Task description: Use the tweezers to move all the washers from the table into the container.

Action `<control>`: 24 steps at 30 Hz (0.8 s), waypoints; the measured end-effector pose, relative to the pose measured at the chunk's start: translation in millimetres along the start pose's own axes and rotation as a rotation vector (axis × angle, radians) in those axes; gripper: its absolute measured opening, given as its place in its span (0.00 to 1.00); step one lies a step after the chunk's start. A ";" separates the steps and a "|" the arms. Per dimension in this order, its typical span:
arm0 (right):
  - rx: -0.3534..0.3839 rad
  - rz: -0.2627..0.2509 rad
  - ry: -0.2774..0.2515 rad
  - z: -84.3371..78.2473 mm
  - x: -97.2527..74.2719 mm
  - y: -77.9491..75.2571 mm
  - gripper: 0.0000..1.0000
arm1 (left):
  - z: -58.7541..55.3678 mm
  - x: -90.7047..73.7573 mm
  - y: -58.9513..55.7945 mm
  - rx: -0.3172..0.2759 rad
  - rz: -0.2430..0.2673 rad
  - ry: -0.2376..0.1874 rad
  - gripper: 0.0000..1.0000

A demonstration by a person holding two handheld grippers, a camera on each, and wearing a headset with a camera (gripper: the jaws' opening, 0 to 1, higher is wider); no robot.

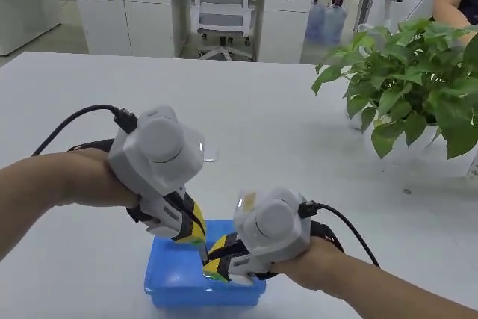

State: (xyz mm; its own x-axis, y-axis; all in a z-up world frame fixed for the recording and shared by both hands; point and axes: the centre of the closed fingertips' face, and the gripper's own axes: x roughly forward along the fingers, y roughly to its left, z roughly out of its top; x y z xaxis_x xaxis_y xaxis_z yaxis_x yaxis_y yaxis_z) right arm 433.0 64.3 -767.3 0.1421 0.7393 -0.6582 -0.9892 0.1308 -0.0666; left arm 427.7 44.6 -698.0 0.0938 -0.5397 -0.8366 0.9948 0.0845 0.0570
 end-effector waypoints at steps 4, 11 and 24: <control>-0.007 -0.008 -0.008 4.1 -3.6 0.8 0.11 | 3.6 -4.3 -1.6 0.010 0.004 0.000 0.06; -0.010 -0.013 -0.018 8.8 -10.0 2.9 0.11 | 8.5 -10.6 -6.0 0.021 0.004 0.006 0.06; -0.034 -0.023 -0.031 15.8 -22.1 18.3 0.11 | 16.0 -21.0 -20.7 0.042 0.006 0.004 0.06</control>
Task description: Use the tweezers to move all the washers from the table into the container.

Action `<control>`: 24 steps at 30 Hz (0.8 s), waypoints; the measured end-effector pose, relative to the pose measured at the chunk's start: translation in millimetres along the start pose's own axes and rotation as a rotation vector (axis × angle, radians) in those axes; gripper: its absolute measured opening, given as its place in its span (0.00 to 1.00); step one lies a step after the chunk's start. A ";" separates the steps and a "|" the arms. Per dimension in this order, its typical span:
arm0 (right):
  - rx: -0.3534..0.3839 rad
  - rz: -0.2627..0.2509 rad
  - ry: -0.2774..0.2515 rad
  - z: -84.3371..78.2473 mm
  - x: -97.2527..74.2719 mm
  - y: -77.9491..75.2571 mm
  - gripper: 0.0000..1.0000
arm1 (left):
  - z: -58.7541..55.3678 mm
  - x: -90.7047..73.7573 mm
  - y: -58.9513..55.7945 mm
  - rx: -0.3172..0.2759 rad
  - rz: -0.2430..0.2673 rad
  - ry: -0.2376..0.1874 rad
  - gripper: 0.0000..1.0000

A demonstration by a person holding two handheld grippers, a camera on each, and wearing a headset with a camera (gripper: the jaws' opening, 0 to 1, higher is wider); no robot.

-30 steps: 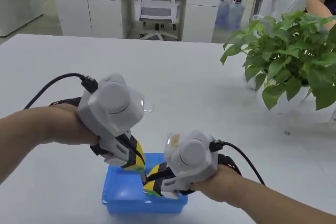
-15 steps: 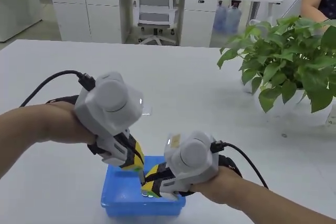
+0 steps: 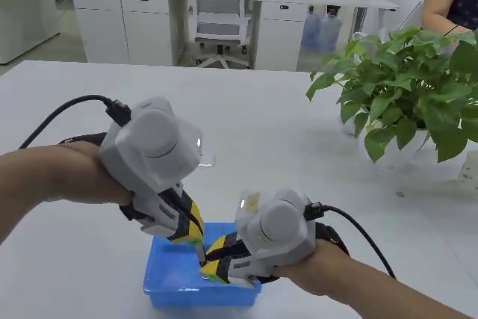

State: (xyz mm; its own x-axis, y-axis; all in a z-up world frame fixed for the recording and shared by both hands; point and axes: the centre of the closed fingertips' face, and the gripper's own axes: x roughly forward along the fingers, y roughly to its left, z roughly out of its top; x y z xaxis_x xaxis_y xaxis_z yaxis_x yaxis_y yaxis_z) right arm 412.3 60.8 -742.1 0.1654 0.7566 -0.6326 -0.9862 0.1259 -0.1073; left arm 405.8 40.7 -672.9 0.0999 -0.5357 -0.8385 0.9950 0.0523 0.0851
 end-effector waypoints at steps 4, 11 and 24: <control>0.010 -0.005 -0.010 1.7 -2.4 6.2 0.11 | 1.7 -1.9 -6.0 0.007 -0.002 0.005 0.06; 0.021 -0.014 -0.026 2.8 -5.2 16.7 0.11 | 3.5 -3.9 -19.2 0.012 -0.019 0.007 0.06; 0.011 -0.027 -0.035 6.5 -15.1 19.8 0.12 | 10.5 -9.4 -24.5 0.031 -0.004 -0.002 0.06</control>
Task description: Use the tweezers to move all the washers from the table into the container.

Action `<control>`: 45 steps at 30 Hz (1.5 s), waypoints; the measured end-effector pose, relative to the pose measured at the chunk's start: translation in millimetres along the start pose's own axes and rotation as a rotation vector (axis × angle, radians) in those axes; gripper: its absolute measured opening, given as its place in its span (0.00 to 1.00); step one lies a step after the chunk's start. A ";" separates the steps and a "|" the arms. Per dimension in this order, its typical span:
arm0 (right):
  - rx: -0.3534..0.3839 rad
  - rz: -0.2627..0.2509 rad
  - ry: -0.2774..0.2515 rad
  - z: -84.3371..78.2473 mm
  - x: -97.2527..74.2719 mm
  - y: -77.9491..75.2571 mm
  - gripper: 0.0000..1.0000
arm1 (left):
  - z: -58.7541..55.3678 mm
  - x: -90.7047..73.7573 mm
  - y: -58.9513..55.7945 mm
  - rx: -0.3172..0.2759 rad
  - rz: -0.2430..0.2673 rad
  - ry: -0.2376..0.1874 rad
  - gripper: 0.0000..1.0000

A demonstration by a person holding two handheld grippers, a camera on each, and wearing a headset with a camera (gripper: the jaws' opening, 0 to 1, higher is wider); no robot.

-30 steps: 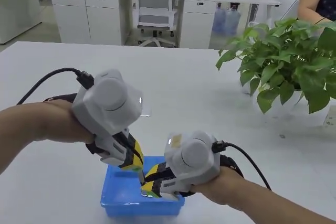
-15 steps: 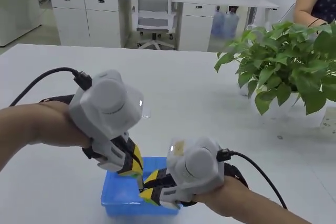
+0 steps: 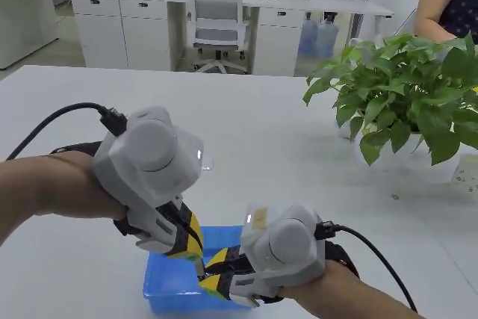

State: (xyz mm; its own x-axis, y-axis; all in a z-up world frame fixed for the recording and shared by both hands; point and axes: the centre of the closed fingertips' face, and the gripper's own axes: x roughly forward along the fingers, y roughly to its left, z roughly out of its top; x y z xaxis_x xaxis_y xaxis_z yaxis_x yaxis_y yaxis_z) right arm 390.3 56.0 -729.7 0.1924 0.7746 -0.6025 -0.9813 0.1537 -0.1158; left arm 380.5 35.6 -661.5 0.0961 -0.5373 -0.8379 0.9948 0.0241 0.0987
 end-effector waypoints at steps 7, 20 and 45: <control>-0.009 -0.007 -0.009 3.8 -6.1 4.5 0.12 | 4.8 -6.0 -6.5 0.012 0.001 0.002 0.06; -0.023 0.006 -0.014 1.0 -7.1 19.3 0.15 | 7.0 -5.5 -19.7 0.020 -0.018 -0.002 0.06; -0.002 0.046 -0.025 -20.2 3.1 40.3 0.13 | 3.7 17.5 -35.3 0.020 -0.070 -0.015 0.06</control>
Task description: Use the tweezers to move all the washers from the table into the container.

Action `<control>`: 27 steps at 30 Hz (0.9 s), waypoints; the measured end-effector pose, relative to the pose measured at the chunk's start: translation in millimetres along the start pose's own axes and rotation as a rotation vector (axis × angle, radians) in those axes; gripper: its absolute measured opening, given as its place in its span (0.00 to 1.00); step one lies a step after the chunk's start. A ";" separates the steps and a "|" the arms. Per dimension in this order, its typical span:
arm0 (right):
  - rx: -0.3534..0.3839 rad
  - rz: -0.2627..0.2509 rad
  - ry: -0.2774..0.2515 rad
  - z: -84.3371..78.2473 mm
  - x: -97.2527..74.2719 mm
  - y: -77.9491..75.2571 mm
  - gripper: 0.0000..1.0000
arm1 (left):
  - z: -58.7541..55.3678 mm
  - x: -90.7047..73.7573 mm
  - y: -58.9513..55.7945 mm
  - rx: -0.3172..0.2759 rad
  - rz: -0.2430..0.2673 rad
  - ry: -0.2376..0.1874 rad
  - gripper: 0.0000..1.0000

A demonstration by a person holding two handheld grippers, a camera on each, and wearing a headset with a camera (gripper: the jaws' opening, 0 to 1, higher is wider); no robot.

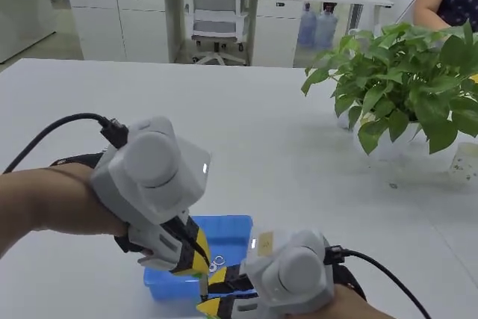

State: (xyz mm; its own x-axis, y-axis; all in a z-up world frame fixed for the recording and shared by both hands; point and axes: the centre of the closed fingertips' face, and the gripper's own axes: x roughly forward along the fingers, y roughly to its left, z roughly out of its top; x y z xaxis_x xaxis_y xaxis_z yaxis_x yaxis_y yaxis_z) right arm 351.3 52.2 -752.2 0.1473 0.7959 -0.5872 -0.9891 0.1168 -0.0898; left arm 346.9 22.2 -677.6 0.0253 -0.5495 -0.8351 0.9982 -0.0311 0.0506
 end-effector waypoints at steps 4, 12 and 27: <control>-0.006 -0.001 0.008 -5.6 1.4 1.9 0.12 | -1.9 4.7 -2.9 0.007 -0.009 -0.001 0.06; -0.024 0.000 0.033 -15.9 7.7 2.8 0.12 | -9.9 14.1 -6.5 0.014 -0.025 0.006 0.06; -0.031 0.004 0.063 -28.3 18.5 0.2 0.12 | -19.5 26.8 -3.6 0.006 -0.026 0.011 0.06</control>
State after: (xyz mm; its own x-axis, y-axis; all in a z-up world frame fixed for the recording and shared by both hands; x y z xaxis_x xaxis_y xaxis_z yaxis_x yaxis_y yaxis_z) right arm 353.9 50.1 -785.8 0.1446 0.7570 -0.6372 -0.9892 0.0947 -0.1119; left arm 345.0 23.8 -710.9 0.0001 -0.5396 -0.8419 0.9982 -0.0503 0.0323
